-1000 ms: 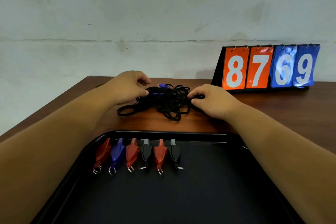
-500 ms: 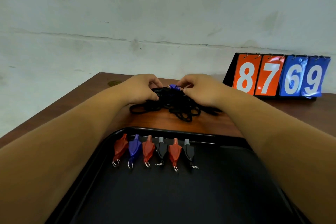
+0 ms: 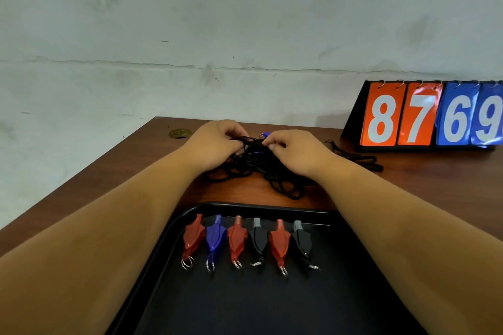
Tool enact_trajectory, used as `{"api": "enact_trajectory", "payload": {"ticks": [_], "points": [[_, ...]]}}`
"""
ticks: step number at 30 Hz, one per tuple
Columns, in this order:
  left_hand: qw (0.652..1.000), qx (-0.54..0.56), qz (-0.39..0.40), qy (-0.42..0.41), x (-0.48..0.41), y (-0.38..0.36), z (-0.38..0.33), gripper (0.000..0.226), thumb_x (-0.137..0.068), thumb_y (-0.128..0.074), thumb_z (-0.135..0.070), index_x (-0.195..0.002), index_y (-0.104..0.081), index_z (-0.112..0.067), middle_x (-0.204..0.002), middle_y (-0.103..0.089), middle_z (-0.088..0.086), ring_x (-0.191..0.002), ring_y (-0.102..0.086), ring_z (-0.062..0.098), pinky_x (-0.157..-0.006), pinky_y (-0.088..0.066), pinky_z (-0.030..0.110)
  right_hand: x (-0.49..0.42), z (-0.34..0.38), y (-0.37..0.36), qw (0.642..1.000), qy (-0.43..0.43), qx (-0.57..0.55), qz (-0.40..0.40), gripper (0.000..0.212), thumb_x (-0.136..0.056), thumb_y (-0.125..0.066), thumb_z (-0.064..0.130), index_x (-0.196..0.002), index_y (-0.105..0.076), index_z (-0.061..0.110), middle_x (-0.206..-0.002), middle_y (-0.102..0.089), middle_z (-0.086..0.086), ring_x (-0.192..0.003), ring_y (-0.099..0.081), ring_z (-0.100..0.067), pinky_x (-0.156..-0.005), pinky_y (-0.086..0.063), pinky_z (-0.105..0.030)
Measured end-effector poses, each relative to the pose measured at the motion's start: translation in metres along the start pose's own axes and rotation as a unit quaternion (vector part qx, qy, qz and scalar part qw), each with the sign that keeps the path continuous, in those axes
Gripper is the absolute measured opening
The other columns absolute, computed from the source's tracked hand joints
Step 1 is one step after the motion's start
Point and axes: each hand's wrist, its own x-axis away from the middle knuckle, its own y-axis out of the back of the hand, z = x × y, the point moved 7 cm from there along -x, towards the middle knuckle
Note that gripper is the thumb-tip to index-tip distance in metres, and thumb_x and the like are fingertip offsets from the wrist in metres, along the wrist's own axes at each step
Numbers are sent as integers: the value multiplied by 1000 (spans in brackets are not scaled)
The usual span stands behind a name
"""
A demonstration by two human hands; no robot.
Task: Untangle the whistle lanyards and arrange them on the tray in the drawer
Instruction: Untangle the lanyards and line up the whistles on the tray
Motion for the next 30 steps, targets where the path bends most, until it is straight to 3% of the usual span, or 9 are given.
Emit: {"api": "enact_trajectory", "payload": {"ticks": [3,6,8,11,15,19,21,24,30], "points": [[999,28,7,24,3,-3,6,19,-96,-71,-15,-98,-82,-30,-86,-82,-7,-85,-77,12,-84,-60,29,1,2,-3,1000,-17,4,10,29,-105,-52,26,-114,-74,42,-132,-69,10,-117,-63,-17,-101,-52,-36],[991,127,29,43,6,-6,10,19,-97,-68,-22,-90,-85,-21,-86,-80,0,-83,-71,15,-83,-58,30,7,5,-3,999,-33,-15,26,34,-105,-47,27,-121,-76,34,-128,-68,11,-117,-61,-17,-104,-51,-40],[967,242,15,81,5,-6,15,23,-97,-65,-21,-95,-86,-11,-97,-81,14,-88,-72,22,-86,-60,37,8,4,-1,997,-46,-56,30,35,-106,-47,28,-122,-77,26,-122,-70,9,-113,-63,-19,-99,-51,-38],[937,336,5,99,4,-5,19,33,-95,-60,-15,-114,-77,5,-118,-77,26,-92,-74,27,-82,-62,38,10,-1,-5,993,-53,-96,51,21,-99,-60,43,-113,-75,45,-114,-70,17,-107,-65,-9,-92,-51,-29],[928,363,38,72,6,-6,22,55,-79,-48,-17,-118,-78,6,-125,-74,27,-102,-72,30,-97,-58,40,4,-8,-10,994,-53,-69,59,20,-87,-70,50,-107,-70,53,-120,-68,16,-111,-65,-14,-105,-52,-41],[953,291,-21,75,2,-1,25,24,-102,-61,-17,-112,-82,-11,-116,-80,16,-110,-78,29,-103,-60,40,3,-11,-11,989,-72,-121,37,16,-85,-75,41,-100,-74,45,-105,-74,14,-98,-71,-15,-93,-60,-38],[966,249,-44,61,-1,1,29,14,-100,-73,-14,-112,-81,-17,-111,-81,10,-102,-80,24,-100,-62,41,4,-12,-9,987,-69,-144,29,19,-88,-79,31,-104,-69,35,-106,-73,6,-93,-71,-17,-82,-60,-34],[966,245,-51,58,-3,1,34,24,-99,-74,-6,-121,-73,-17,-119,-78,12,-98,-81,23,-91,-63,35,3,-11,-4,982,-64,-178,10,25,-91,-83,22,-110,-66,28,-100,-73,6,-82,-69,-10,-69,-49,-23],[933,348,-38,84,0,-4,29,24,-115,-50,-14,-117,-70,-1,-115,-80,20,-104,-80,29,-85,-66,33,2,-17,5,966,-86,-238,-54,28,-91,-84,27,-112,-66,30,-105,-76,5,-93,-74,-13,-73,-50,-25]]}}
